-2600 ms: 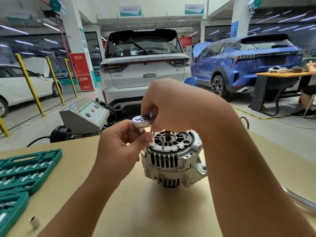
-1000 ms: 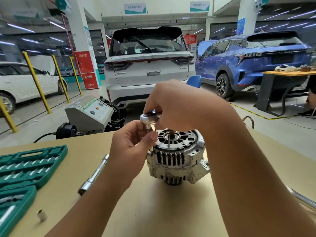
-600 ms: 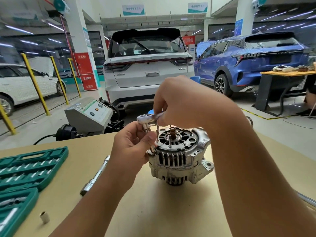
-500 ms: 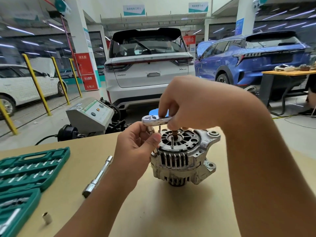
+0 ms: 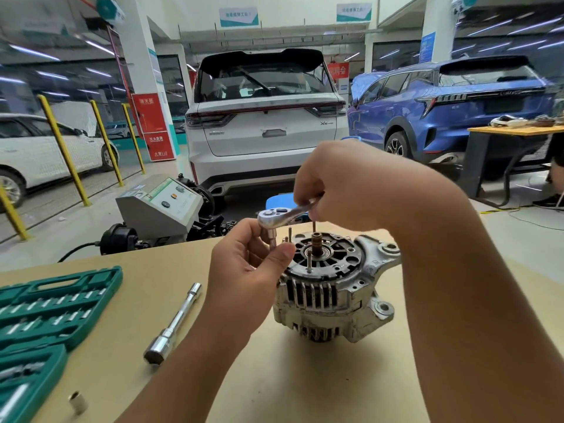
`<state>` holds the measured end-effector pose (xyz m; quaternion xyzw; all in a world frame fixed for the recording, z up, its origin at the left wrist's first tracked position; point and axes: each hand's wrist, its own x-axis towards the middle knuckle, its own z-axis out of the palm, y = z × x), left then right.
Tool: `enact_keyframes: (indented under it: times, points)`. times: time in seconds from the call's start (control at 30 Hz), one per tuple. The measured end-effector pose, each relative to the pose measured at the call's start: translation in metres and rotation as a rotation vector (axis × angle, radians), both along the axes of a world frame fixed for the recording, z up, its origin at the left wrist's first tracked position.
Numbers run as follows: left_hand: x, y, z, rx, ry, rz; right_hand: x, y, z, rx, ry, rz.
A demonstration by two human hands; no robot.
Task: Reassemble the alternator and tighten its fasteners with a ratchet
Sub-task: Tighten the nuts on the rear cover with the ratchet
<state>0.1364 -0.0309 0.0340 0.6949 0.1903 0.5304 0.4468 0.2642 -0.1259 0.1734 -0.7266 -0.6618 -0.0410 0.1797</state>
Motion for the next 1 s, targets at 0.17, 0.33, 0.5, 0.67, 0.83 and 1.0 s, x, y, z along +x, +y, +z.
enact_keyframes:
  times: [0.17,0.33,0.5,0.67,0.83,1.0]
  points:
    - [0.005,-0.001,0.000,-0.036,-0.017,0.030,0.003,-0.009,0.007,-0.069,0.005,0.127]
    - [0.002,0.001,0.000,-0.054,-0.007,0.033,0.010,-0.004,0.004,-0.047,-0.019,0.084]
    - [-0.006,0.002,0.006,-0.055,-0.015,-0.093,0.009,0.001,0.002,-0.046,-0.002,0.092]
    - [-0.012,0.001,0.010,-0.032,0.004,-0.237,0.009,0.004,0.001,-0.039,-0.049,0.078]
    - [-0.013,0.004,0.008,-0.055,0.010,-0.188,0.004,0.004,0.001,-0.035,-0.027,0.105]
    - [-0.011,0.002,0.009,-0.103,-0.054,-0.143,0.002,-0.003,0.001,-0.050,0.018,0.123]
